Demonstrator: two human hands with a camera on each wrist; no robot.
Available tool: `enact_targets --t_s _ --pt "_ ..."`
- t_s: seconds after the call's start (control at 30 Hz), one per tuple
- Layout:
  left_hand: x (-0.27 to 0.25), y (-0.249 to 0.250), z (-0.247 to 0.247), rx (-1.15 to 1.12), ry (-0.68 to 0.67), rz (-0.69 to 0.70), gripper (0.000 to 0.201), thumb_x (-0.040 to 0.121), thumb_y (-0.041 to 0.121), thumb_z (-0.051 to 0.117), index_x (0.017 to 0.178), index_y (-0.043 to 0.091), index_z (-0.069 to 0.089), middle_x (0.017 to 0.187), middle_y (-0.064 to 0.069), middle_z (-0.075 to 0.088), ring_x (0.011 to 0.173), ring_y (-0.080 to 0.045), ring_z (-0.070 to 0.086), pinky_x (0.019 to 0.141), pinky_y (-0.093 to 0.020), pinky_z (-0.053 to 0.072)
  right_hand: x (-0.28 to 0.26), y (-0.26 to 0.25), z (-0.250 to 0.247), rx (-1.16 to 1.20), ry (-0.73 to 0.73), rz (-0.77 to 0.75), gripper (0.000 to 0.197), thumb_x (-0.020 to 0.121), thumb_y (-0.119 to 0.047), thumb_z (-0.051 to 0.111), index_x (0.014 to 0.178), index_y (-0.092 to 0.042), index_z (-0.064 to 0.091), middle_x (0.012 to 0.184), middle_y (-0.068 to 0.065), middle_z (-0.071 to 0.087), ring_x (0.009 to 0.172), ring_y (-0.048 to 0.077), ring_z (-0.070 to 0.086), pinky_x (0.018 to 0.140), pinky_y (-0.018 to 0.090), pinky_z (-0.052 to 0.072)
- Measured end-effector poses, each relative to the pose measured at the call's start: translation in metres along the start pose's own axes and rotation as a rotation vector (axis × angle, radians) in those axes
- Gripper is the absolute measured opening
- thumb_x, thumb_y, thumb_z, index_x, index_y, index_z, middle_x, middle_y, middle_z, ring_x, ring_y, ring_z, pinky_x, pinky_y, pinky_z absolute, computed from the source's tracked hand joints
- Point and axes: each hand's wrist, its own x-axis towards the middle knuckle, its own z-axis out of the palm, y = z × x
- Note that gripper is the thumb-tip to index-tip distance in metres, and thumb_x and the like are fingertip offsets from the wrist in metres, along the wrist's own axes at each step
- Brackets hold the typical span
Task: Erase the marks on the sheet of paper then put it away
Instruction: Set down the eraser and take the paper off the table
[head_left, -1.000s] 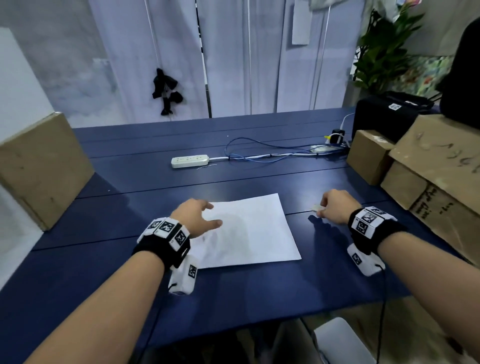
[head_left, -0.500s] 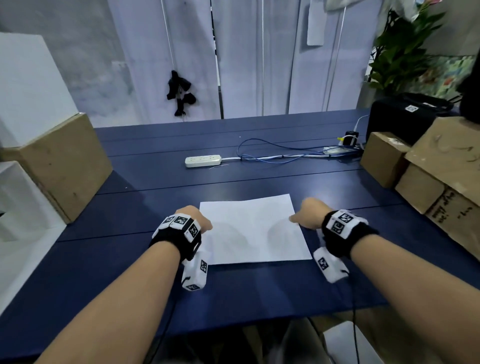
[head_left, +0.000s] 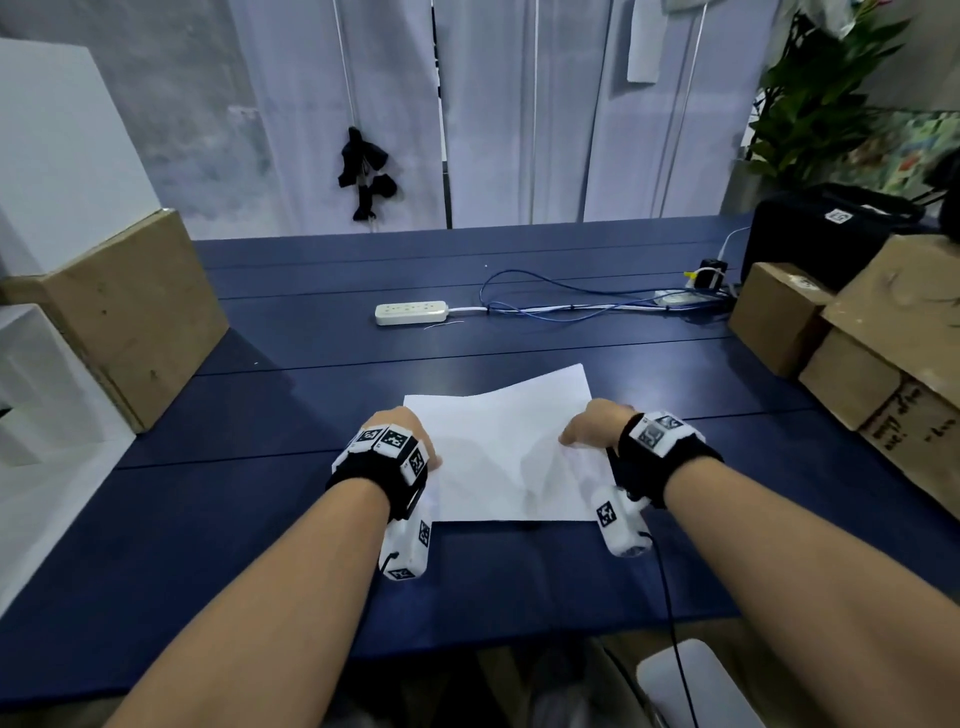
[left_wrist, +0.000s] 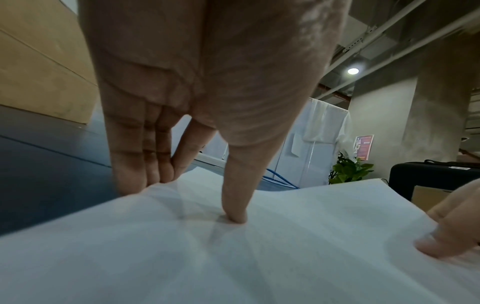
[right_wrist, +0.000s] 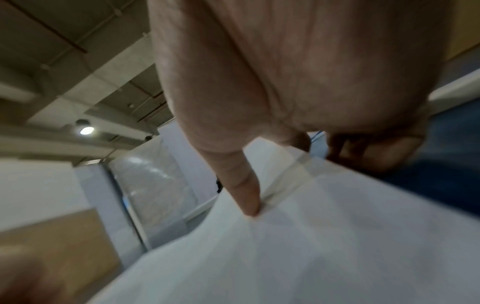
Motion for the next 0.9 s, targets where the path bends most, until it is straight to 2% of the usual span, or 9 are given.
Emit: enact_targets --t_s 0.07,0.13,0.23,0.3,0.4,0.57,0.63,0.73,0.9 --pt "0.0 -0.002 0.002 -0.02 0.003 -0.009 0.034 0.078 0.037 0.076 0.071 0.015 0.051 0.076 -0.003 0.059 0.073 -0.025 0.06 0.062 -0.029 0.045 0.006 0.005 0.01 0.131 0.062 0.065 0.039 0.092 -0.023 0.055 0.125 -0.003 0.054 0.129 0.014 0.055 0.121 0.031 0.052 0.105 0.035 0.041" --pt "0.0 -0.002 0.004 -0.034 0.011 -0.018 0.033 0.078 0.036 0.075 0.07 0.015 0.051 0.078 -0.004 0.06 0.073 -0.025 0.06 0.062 -0.029 0.045 0.017 0.009 0.018 0.532 0.128 0.064 0.044 0.075 -0.017 0.069 0.113 0.001 0.057 0.116 0.017 0.062 0.107 0.033 0.061 0.092 0.039 0.051" --pt "-0.002 -0.003 0.006 -0.048 0.007 -0.026 0.032 0.078 0.038 0.074 0.073 0.015 0.053 0.091 -0.008 0.067 0.081 -0.028 0.063 0.064 -0.03 0.046 0.047 0.033 0.033 0.863 0.048 0.065 0.073 0.048 -0.016 0.078 0.115 0.007 0.056 0.105 0.022 0.067 0.095 0.037 0.068 0.086 0.045 0.056" --pt "-0.008 -0.005 0.007 -0.066 0.007 -0.041 0.032 0.079 0.041 0.072 0.082 0.013 0.056 0.099 -0.01 0.068 0.086 -0.029 0.065 0.066 -0.029 0.047 0.035 0.036 0.037 0.851 0.045 0.059 0.065 0.063 -0.014 0.078 0.12 0.008 0.056 0.107 0.021 0.068 0.098 0.038 0.067 0.09 0.044 0.054" --pt "-0.02 -0.009 0.013 -0.125 -0.023 -0.058 0.038 0.079 0.046 0.07 0.093 0.014 0.056 0.108 -0.01 0.066 0.087 -0.029 0.063 0.069 -0.03 0.047 0.01 0.055 0.039 0.55 0.109 -0.006 0.033 0.1 -0.019 0.045 0.131 -0.008 0.052 0.124 0.013 0.061 0.115 0.032 0.058 0.094 0.033 0.048" --pt "-0.054 -0.026 0.02 -0.396 -0.084 0.001 0.054 0.088 0.058 0.059 0.103 0.007 0.066 0.101 -0.004 0.068 0.089 -0.024 0.062 0.076 -0.029 0.044 -0.03 0.094 0.041 0.68 0.092 -0.069 0.031 0.092 -0.018 0.064 0.116 0.0 0.064 0.113 0.008 0.066 0.102 0.02 0.06 0.091 0.031 0.046" --pt "-0.08 -0.032 0.026 -0.657 -0.172 0.073 0.044 0.095 0.044 0.059 0.101 0.002 0.069 0.098 -0.007 0.072 0.083 -0.023 0.066 0.079 -0.03 0.049 -0.057 0.112 0.048 0.737 0.067 -0.076 0.027 0.091 -0.016 0.065 0.109 0.004 0.066 0.111 0.012 0.07 0.093 0.02 0.063 0.089 0.031 0.049" --pt "-0.124 -0.041 0.04 -1.244 -0.463 0.097 0.031 0.092 0.011 0.063 0.116 -0.009 0.064 0.111 -0.021 0.07 0.103 -0.034 0.068 0.099 -0.045 0.05 -0.1 0.143 0.062 0.994 -0.078 -0.06 0.016 0.09 0.0 0.061 0.102 0.009 0.066 0.09 0.013 0.072 0.066 0.019 0.067 0.057 0.02 0.054" --pt "-0.184 -0.031 0.081 -1.228 -0.702 0.133 0.033 0.083 0.005 0.066 0.113 -0.009 0.064 0.113 -0.019 0.07 0.101 -0.027 0.07 0.078 -0.028 0.058 -0.143 0.206 0.11 1.18 -0.229 -0.044 0.02 0.088 0.007 0.057 0.104 0.015 0.063 0.102 0.029 0.069 0.08 0.036 0.069 0.077 0.046 0.058"
